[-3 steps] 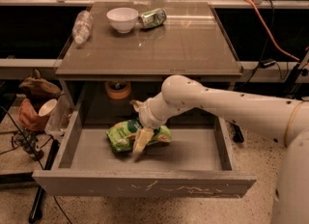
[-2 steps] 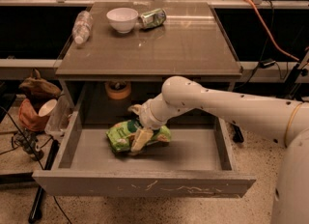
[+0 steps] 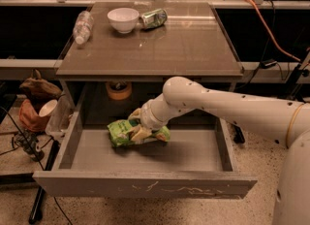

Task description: Pick green rice chip bag from top drawer and place on counter

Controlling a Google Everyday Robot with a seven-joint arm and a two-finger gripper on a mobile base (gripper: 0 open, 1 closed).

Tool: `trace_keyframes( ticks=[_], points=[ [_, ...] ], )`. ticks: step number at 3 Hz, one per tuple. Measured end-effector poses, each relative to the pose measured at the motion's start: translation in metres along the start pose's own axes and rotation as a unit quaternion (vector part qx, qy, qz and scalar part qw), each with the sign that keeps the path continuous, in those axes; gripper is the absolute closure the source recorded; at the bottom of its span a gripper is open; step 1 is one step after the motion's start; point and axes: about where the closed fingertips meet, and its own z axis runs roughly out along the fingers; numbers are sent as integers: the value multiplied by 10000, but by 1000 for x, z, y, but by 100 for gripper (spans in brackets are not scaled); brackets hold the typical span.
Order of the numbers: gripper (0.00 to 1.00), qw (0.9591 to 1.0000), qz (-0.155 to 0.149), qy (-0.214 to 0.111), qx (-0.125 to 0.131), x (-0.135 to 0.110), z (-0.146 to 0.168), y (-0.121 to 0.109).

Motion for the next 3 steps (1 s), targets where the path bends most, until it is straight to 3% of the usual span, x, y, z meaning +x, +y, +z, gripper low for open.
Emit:
trace_keyframes(
  ticks=[1,2,3],
  points=[
    [88,9998,135,-49,163,-2,-33,9],
    [100,9975,244,-172,640,-15,-93,27],
    [100,9909,329,7,1304,-18,-184,39]
  ],
)
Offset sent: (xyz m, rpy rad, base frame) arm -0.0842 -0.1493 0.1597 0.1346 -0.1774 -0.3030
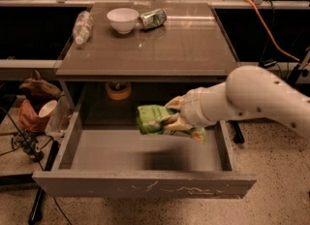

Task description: Pick green rice chip bag from top drawer and place on counter

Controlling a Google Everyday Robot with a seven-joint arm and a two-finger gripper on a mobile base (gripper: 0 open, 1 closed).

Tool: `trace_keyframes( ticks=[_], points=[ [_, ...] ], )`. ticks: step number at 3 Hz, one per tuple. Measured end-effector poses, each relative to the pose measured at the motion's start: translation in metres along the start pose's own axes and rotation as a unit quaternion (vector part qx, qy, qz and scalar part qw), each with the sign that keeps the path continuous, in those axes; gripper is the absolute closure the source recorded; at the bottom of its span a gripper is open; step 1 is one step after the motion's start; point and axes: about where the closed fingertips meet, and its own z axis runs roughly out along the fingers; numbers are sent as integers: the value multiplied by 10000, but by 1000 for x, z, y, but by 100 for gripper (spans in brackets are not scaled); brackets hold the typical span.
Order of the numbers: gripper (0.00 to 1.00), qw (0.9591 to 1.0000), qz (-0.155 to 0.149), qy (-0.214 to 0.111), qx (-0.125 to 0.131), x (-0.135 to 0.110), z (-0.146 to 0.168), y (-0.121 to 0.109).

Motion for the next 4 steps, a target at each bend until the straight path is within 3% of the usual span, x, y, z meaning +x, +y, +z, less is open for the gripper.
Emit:
trace_keyframes(
  ticks=[1,3,4],
  points=[
    [100,9997,66,101,191,7,-23,-3],
    [100,9998,-16,91,203,1,-23,-7],
    [100,9963,-633,213,531,-42,-50,-41]
  ],
)
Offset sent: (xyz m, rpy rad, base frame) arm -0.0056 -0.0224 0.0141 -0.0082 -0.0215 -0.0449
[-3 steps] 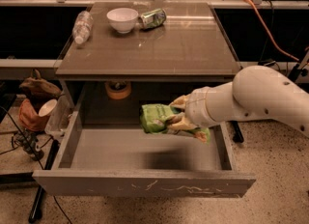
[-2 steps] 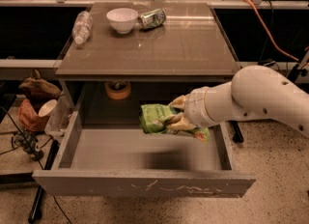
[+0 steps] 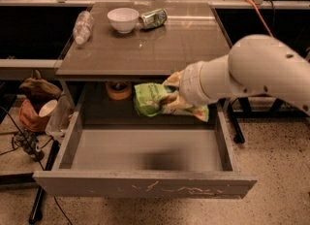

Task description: Pick green rice chip bag from top drawer and place on counter

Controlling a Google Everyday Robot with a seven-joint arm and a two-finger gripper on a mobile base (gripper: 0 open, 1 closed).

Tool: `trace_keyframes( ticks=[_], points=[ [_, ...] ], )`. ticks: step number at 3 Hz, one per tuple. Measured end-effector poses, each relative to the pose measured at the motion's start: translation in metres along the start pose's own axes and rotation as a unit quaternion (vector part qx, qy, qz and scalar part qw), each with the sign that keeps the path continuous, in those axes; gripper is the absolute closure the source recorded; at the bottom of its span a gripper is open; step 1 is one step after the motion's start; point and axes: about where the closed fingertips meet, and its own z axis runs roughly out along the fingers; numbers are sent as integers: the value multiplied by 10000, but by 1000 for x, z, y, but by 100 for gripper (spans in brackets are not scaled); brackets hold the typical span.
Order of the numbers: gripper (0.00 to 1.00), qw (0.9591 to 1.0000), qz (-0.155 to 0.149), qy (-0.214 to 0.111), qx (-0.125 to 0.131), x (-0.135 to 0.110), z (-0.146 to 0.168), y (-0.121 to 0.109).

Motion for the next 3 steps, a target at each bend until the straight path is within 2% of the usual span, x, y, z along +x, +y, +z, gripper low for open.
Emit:
trace_keyframes(
  ticks=[1,2,3],
  points=[
    [100,9968,-739,136,265,-45,-17,-57],
    [100,9931,-1077,266,368,-59,-4,-103],
    [100,9914,-1066,463,597,-39,14,-148]
  ],
)
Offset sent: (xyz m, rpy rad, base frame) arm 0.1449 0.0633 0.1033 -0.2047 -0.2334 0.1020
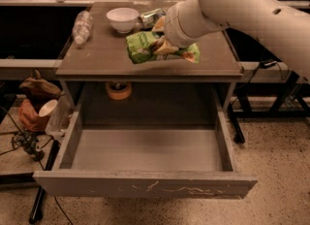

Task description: Pick green rice chip bag from top drawer and place on counter

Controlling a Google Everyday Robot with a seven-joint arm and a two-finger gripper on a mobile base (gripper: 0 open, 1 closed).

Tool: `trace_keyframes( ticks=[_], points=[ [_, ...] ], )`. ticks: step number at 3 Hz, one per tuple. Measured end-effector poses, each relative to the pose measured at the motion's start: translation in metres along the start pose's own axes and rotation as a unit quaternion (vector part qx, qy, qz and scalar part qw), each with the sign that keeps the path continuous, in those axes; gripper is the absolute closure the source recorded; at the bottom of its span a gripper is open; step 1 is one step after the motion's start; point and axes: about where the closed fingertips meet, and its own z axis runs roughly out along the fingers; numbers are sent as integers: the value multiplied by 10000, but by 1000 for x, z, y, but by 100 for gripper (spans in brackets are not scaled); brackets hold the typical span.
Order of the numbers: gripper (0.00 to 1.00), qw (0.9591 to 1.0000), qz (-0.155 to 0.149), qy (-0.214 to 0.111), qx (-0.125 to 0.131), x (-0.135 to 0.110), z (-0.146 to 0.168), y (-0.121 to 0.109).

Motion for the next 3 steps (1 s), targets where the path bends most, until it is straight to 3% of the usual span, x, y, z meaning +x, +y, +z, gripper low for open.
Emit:
trace_keyframes(
  ticks=[1,2,3],
  points=[
    [100,9999,141,82,2,29,27,-16],
    [100,9977,433,-353,-381,52,60,-10],
    [100,9852,771,-1062,-1100,42,95,6]
  ],
)
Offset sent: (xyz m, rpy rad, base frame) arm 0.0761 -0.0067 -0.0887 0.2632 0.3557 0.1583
